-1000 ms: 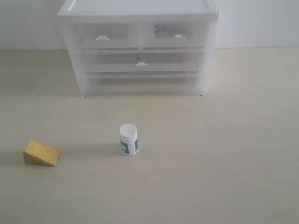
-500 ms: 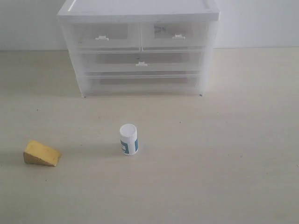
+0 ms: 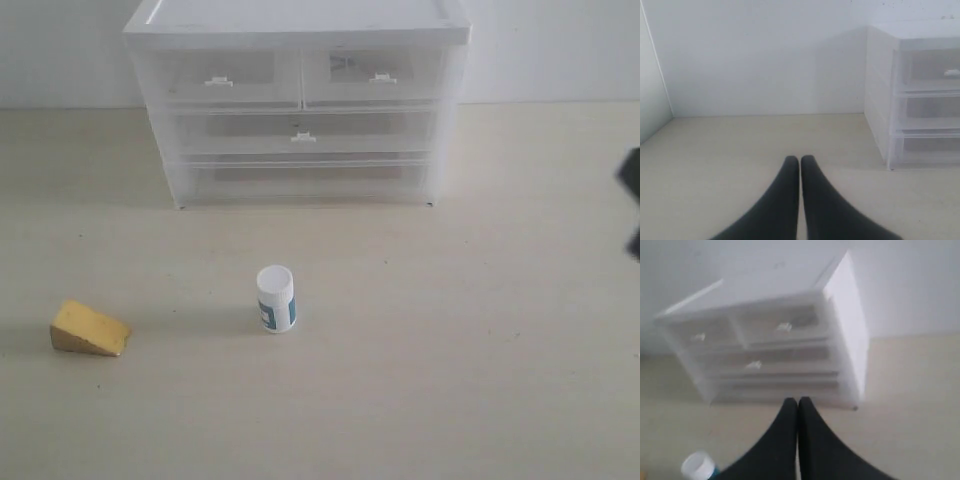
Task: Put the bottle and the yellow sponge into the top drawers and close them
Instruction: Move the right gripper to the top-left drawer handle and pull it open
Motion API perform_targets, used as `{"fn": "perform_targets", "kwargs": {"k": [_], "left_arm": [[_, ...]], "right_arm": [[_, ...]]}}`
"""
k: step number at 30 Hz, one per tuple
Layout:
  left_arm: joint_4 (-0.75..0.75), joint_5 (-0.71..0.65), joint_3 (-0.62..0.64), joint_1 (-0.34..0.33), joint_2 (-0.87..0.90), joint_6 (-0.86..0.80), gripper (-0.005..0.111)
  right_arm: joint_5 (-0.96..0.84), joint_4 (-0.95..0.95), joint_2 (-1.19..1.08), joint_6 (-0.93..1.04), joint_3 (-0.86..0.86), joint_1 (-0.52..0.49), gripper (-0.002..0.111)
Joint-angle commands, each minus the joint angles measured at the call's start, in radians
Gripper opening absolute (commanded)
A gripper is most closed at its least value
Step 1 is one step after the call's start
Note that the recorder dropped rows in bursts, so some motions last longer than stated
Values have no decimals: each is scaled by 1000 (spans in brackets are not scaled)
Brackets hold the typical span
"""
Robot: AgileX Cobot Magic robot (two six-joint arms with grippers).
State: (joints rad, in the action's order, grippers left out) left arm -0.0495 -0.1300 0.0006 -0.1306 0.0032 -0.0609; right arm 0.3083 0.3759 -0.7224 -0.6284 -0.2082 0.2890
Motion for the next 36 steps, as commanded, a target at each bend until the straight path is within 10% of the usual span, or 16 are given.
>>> {"fn": "perform_targets", "kwargs": {"k": [1,7,17,24,32,36], "left_arm": [[-4,4,-1,-3,-3,-1,4],[-4,4,-1,-3,-3,-1,4],[-4,4,-1,-3,-3,-1,4],[-4,4,-1,-3,-3,-1,4],[-4,4,-1,-3,-3,-1,4],[-4,4,-1,-3,-3,-1,4]], "right_arm": [[369,169,-441,-165,-93,111,0],[899,171,-970,-492,-337,185,1],[912,86,-1409,-949,-846,305,50],[736,40,-1492,-1075,-1056,313,49],[466,-12,-1511,-1035,-1204,313,0],[564,38,-1511,-1020,-1173,315,0]]}}
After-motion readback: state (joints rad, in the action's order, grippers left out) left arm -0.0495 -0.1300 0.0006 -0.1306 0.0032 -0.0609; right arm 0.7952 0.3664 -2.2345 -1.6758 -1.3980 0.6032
